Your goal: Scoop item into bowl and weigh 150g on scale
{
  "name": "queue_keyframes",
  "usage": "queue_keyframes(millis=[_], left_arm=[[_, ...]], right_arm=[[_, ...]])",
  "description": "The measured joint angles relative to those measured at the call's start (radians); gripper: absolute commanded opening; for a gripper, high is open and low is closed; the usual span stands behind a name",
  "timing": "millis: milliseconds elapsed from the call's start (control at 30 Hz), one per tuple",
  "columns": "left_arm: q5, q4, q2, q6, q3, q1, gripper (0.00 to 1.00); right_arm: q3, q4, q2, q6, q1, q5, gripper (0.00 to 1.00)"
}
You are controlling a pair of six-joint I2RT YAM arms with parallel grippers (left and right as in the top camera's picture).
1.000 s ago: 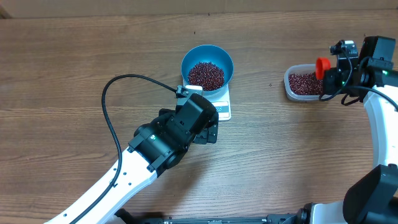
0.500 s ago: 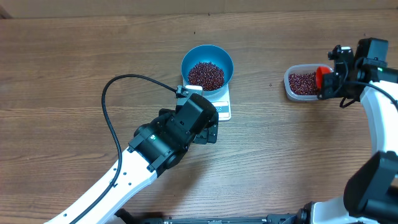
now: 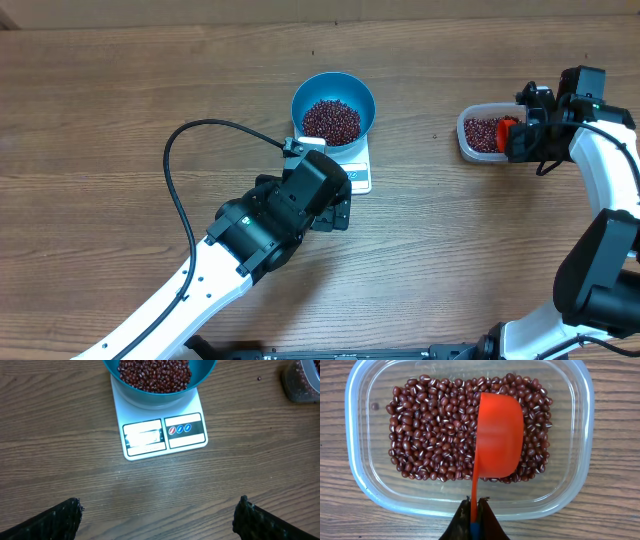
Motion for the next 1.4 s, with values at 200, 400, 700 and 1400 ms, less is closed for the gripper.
queue_keyframes(millis=[200, 400, 700, 1400], left_arm=[[0.000, 0.000, 0.000, 0.000, 0.000, 0.000, 1.00], [0.000, 0.000, 0.000, 0.000, 0.000, 0.000, 1.00], [0.000, 0.000, 0.000, 0.000, 0.000, 0.000, 1.00], [0.000, 0.000, 0.000, 0.000, 0.000, 0.000, 1.00]], right_arm=[[0.000, 0.002, 0.000, 0.000, 0.000, -0.014, 0.04], [0.000, 0.008, 0.000, -0.001, 0.000, -0.045, 0.04], [0.000, 0.006, 0.000, -0.013, 0.000, -0.070, 0.04], [0.000, -0.004, 0.053, -0.102, -0.008, -0.171, 0.04]])
